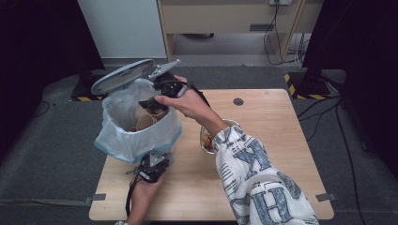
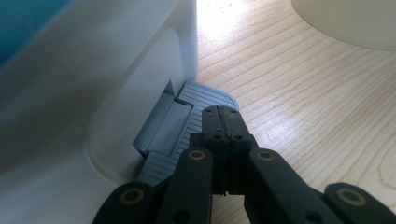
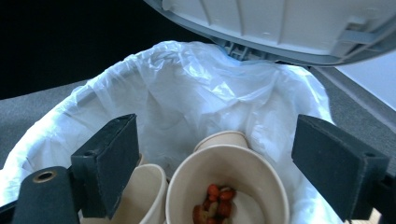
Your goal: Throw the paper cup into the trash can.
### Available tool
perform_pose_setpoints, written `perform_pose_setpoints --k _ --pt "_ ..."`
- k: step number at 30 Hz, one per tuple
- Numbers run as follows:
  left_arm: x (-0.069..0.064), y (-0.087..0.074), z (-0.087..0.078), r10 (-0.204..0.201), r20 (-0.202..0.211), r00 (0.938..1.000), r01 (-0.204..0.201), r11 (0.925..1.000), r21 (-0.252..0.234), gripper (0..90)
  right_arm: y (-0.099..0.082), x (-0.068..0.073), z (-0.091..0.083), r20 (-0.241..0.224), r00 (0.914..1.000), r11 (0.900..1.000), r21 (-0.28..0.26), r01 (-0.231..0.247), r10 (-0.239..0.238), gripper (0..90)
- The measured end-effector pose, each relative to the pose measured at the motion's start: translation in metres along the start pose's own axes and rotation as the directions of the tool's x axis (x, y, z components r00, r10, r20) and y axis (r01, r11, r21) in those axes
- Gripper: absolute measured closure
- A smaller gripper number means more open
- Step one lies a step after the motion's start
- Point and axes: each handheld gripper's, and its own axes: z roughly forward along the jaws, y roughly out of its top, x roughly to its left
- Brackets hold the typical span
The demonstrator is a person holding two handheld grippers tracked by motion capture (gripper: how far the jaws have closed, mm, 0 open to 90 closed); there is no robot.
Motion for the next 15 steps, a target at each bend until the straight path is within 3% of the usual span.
perform_pose_setpoints --k 15 --pt "0.000 0.000 0.000 0.000 0.000 1.0000 0.000 1.0000 0.001 89.1 -0.009 -0.009 -0.022 0.018 0.9991 0.9992 -0.011 -0.037 0.037 12.1"
